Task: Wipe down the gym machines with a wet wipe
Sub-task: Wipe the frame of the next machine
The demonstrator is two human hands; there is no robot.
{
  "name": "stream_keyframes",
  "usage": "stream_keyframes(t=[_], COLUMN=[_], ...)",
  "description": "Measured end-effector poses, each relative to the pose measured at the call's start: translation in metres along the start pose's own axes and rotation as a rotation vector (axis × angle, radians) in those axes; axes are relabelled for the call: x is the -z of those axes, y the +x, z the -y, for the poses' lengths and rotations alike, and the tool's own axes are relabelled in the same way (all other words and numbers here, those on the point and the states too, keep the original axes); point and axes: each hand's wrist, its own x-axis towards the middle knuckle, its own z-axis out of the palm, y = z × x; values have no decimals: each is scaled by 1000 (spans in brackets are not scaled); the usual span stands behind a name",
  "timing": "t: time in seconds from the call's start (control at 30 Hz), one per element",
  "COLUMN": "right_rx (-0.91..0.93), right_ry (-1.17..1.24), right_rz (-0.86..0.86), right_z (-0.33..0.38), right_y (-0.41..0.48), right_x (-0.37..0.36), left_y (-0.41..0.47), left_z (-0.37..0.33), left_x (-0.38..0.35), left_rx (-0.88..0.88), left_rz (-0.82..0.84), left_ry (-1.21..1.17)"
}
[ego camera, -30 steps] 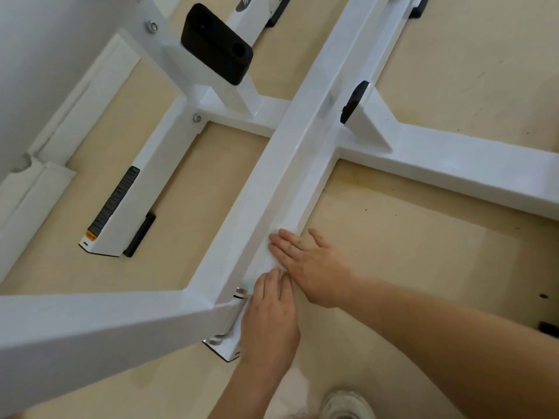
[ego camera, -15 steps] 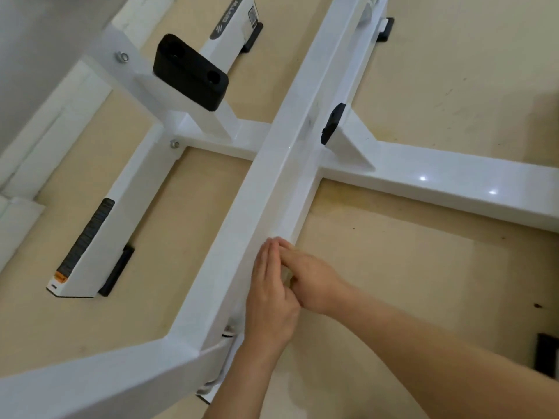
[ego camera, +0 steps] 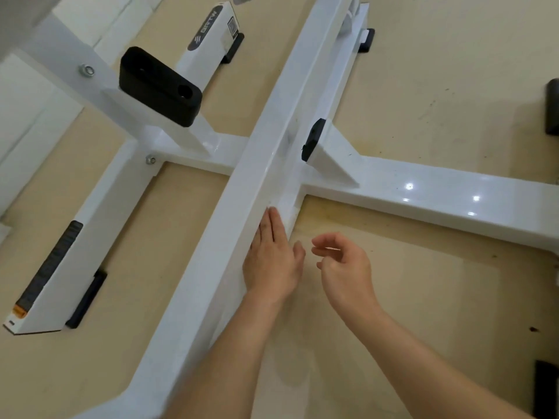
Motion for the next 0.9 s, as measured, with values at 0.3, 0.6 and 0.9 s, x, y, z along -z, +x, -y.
stream_keyframes(t=[0.3,0.6,0.9], right_rx=[-27,-57,2], right_ry=[-15,47,-30], right_rz=[1,-9,-44], right_z=[3,8,21], right_y=[19,21,36], right_x=[21,22,46], left_y=[114,69,62], left_z=[-54,-41,-28], left_x=[4,-22,-24], left_rx=[-121,-265,-143], left_rz=[-28,-184,-216], left_ry=[79,93,63])
